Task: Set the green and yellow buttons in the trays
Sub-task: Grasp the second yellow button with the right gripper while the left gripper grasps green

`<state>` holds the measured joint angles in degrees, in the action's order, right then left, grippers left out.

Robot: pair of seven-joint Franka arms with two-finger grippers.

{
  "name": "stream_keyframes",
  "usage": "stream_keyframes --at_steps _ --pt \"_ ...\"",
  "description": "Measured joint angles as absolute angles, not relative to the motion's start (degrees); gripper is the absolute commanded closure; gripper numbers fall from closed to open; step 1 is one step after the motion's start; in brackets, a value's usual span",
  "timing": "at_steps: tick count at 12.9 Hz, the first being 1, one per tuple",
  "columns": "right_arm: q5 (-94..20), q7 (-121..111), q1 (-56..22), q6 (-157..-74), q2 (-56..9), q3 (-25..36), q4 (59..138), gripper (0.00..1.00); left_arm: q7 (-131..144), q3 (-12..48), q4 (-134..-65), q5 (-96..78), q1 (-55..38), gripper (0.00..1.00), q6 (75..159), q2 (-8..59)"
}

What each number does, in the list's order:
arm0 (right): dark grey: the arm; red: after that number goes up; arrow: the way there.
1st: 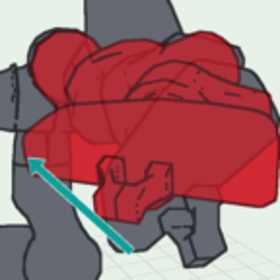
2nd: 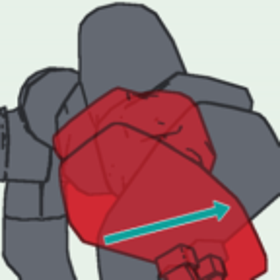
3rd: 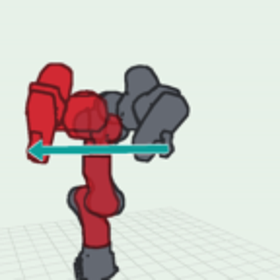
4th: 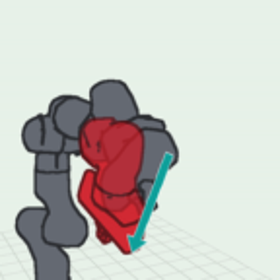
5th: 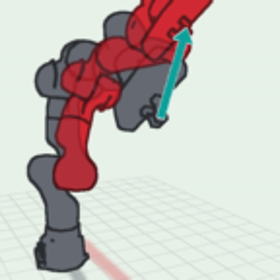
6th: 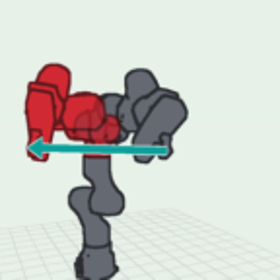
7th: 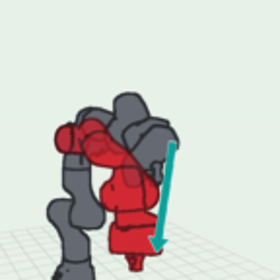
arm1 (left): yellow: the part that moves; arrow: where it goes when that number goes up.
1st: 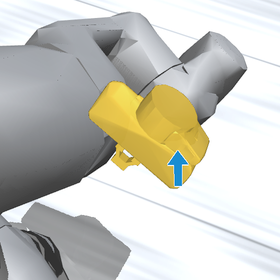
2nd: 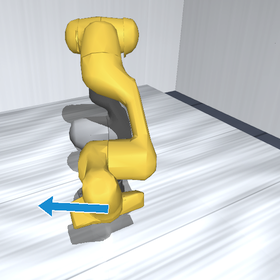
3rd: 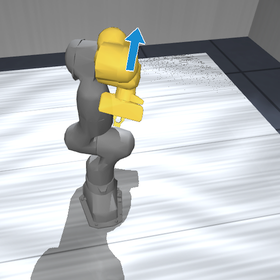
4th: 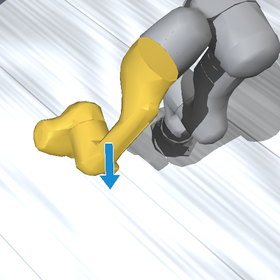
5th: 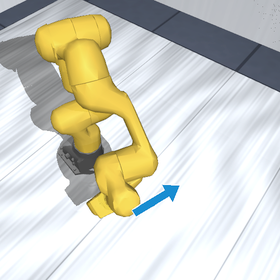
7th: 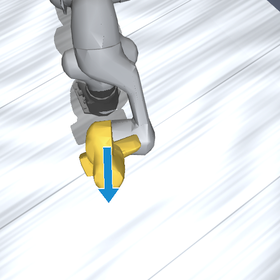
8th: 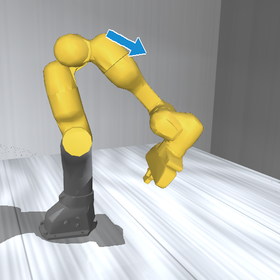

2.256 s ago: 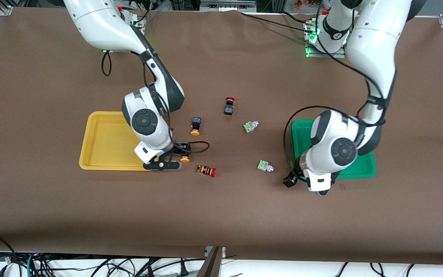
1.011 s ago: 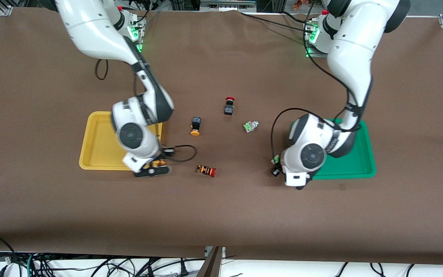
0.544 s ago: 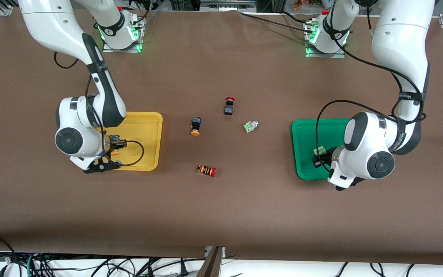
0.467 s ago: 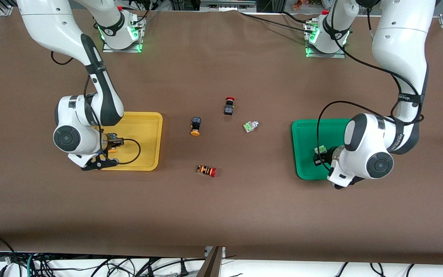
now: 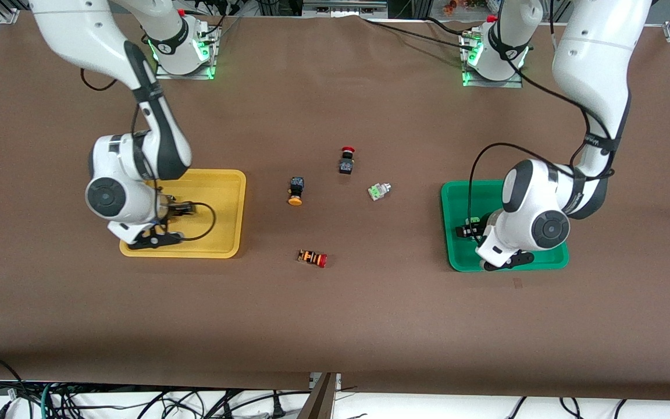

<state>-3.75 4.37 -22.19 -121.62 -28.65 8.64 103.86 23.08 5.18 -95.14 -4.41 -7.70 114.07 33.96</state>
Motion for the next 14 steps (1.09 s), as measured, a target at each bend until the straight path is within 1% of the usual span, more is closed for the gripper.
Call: stream_keyframes --at_steps 2,3,6,8,9,10,11,14 --pt "-3.8 14.9 -26.2 -121.2 -29.1 3.6 100.6 0.00 31.6 7.1 -95.1 -4.4 -9.9 0.00 111.1 30.1" --pt "-3.8 18.6 -28.6 -121.6 -29.9 2.4 99.8 0.00 36.1 8.2 -95.2 -4.4 -11.5 0.00 110.9 29.5" --pt "-5.2 26.2 -34.9 -125.5 -33.3 1.8 99.1 0.00 44.7 9.4 -96.4 -4.4 -18.0 0.00 112.0 30.4" --pt "-6.5 28.4 -37.5 -128.2 -35.7 1.8 99.1 0.00 46.5 10.2 -97.4 -5.2 -21.1 0.00 115.4 32.2" --pt "-6.6 29.2 -38.3 -129.5 -36.8 1.8 99.1 0.14 47.0 10.5 -97.8 -5.5 -22.1 0.00 117.9 33.3" --pt "-6.6 30.0 -38.9 -130.6 -37.8 1.8 99.1 0.69 47.5 10.6 -98.2 -5.9 -23.0 0.00 120.3 34.3" --pt "-6.6 31.1 -39.5 -131.5 -38.6 1.8 99.1 1.00 48.4 10.7 -98.6 -6.6 -23.8 0.00 122.9 35.3" --pt "-6.6 31.9 -40.4 -132.0 -39.3 1.8 99.0 1.00 49.9 10.8 -99.7 -7.0 -26.5 0.00 127.4 37.8"
